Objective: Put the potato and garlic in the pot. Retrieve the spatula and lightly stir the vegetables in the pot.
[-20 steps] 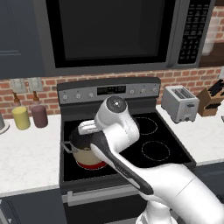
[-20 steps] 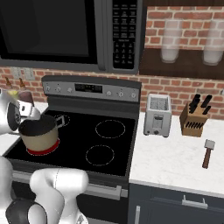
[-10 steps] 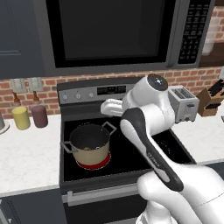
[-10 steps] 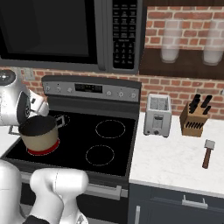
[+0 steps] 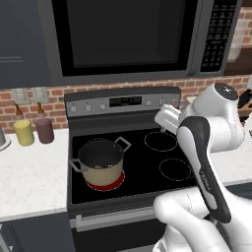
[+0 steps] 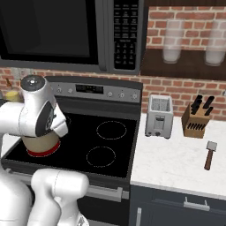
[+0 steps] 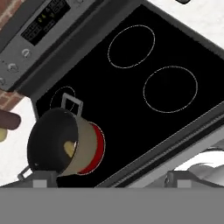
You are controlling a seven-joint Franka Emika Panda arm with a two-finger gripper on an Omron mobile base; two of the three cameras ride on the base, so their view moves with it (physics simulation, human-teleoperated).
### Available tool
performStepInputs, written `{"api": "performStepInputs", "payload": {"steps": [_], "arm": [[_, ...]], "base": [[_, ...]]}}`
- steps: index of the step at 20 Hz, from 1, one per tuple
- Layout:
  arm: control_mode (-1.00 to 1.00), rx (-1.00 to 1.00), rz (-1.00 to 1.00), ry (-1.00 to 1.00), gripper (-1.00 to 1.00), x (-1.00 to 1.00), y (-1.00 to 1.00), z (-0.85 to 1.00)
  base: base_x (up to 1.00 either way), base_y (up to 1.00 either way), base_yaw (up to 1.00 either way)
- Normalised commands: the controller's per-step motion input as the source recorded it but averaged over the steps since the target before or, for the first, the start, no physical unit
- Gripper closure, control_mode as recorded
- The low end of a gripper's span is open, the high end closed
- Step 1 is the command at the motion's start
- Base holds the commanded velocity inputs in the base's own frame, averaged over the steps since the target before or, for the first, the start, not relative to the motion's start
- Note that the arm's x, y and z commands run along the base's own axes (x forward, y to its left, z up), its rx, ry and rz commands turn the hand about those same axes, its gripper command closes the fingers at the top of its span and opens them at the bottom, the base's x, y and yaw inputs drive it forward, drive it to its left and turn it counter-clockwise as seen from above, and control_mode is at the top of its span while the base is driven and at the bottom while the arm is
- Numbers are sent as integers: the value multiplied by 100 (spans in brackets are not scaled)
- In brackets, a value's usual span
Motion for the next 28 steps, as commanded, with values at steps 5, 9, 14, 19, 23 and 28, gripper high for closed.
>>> {"api": "performStepInputs", "payload": {"steps": [5, 9, 14, 19, 23, 28], "arm": [[-100, 27, -56, 19, -100, -21, -100, -11], [-100, 25, -54, 6, -100, -18, -100, -1], [-100, 20, -52, 2, -100, -13, -98, 0], [-100, 4, -18, 0, -100, -3, -31, 0], [-100, 0, 0, 0, -100, 0, 0, 0], [100, 0, -1, 0, -100, 0, -8, 0]], "base": [[0, 0, 0], [0, 0, 0], [0, 0, 0], [0, 0, 0], [0, 0, 0], [0, -18, -1]]}}
